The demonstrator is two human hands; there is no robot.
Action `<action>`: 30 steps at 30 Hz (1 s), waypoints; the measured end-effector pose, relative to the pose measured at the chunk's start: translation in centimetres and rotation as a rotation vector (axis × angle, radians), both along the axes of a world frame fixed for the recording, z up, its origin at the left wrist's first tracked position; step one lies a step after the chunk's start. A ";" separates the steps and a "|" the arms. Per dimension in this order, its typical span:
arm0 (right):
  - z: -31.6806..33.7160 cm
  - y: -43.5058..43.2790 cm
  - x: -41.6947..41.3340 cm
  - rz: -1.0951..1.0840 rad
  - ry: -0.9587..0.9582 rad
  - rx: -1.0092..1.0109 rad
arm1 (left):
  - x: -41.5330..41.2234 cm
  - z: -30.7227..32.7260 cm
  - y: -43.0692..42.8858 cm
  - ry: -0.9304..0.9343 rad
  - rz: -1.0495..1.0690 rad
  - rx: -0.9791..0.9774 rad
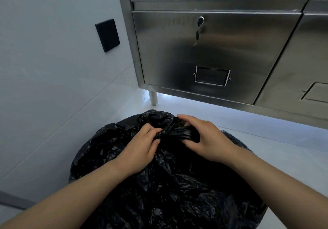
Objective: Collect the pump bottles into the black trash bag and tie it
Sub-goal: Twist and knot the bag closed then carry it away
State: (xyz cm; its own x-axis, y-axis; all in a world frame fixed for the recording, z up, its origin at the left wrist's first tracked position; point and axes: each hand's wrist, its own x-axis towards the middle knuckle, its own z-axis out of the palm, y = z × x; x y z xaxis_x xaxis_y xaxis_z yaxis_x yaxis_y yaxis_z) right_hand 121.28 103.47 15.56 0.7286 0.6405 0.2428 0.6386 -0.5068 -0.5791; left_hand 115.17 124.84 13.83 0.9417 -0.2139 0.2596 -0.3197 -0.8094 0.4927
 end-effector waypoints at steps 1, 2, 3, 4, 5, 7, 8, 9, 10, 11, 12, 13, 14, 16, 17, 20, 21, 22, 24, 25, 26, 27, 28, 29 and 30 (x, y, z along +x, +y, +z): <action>-0.1 0.0 0.1 0.011 -0.029 -0.010 | 0.0 0.0 0.1 -0.004 -0.008 -0.006; -0.3 0.0 0.2 0.024 -0.056 -0.033 | 0.1 0.0 0.2 -0.007 -0.022 -0.012; -0.4 0.0 0.2 0.034 -0.070 -0.058 | 0.0 0.0 0.3 -0.004 -0.044 -0.014; -0.5 0.0 0.2 0.039 -0.069 -0.077 | 0.1 0.2 0.3 0.004 -0.075 -0.009; -0.6 0.0 0.2 0.041 -0.059 -0.080 | 0.1 0.3 0.3 0.015 -0.110 0.011; -0.6 -0.2 0.3 0.035 -0.041 -0.076 | 0.1 0.7 0.4 0.015 -0.174 0.051; -0.6 -0.2 0.3 0.027 -0.039 -0.070 | 0.1 0.8 0.5 0.008 -0.189 0.060; -0.6 -0.2 0.3 0.017 -0.034 -0.057 | 0.0 0.9 0.5 0.002 -0.191 0.059; -0.7 -0.2 0.3 0.006 -0.023 -0.036 | 0.0 0.9 0.6 -0.006 -0.181 0.051; -0.7 -0.1 0.3 -0.005 -0.010 -0.011 | -0.1 0.9 0.6 -0.019 -0.162 0.034; -0.8 -0.1 0.2 -0.016 0.004 0.016 | -0.2 0.8 0.7 -0.034 -0.136 0.008; -0.8 0.0 0.1 -0.024 0.020 0.045 | -0.2 0.7 0.7 -0.045 -0.108 -0.032; -0.8 0.1 0.1 -0.025 0.037 0.068 | -0.2 0.7 0.6 -0.049 -0.083 -0.083; -0.7 0.2 0.0 -0.015 0.056 0.090 | -0.2 0.7 0.3 -0.046 -0.047 -0.187; -0.7 0.2 0.0 -0.014 0.076 0.097 | -0.1 0.7 0.1 -0.040 -0.037 -0.223; -0.5 0.3 -0.3 -0.045 0.198 0.141 | 0.0 0.5 -0.4 -0.009 -0.018 -0.260; -0.5 0.4 -0.4 -0.053 0.255 0.169 | 0.1 0.4 -0.4 -0.007 -0.017 -0.245; -0.4 0.4 -0.4 -0.048 0.331 0.210 | 0.2 0.3 -0.4 -0.007 -0.019 -0.224; -0.3 0.5 -0.5 -0.005 0.520 0.322 | 0.3 0.2 -0.2 -0.004 -0.025 -0.191; -0.2 0.5 -0.5 0.021 0.605 0.369 | 0.4 0.1 -0.2 0.001 -0.029 -0.182; -0.1 0.5 -0.6 0.045 0.665 0.399 | 0.4 0.0 -0.2 0.006 -0.034 -0.175; 0.0 0.5 -0.7 0.065 0.702 0.418 | 0.4 -0.1 -0.2 0.013 -0.038 -0.171; 0.0 0.6 -0.8 0.080 0.725 0.435 | 0.4 -0.3 -0.2 0.023 -0.041 -0.168; 0.0 0.6 -0.8 0.088 0.739 0.447 | 0.5 -0.4 -0.3 0.033 -0.042 -0.168; 0.0 0.6 -0.8 0.092 0.748 0.450 | 0.5 -0.5 -0.3 0.043 -0.040 -0.167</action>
State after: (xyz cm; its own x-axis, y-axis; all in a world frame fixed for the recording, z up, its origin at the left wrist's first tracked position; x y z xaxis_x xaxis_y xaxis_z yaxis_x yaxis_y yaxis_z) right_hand 120.46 104.08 15.52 0.7478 0.6630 -0.0340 0.0389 -0.0949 -0.9947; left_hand 115.66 124.54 13.37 0.9444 -0.2085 0.2544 -0.3256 -0.7019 0.6335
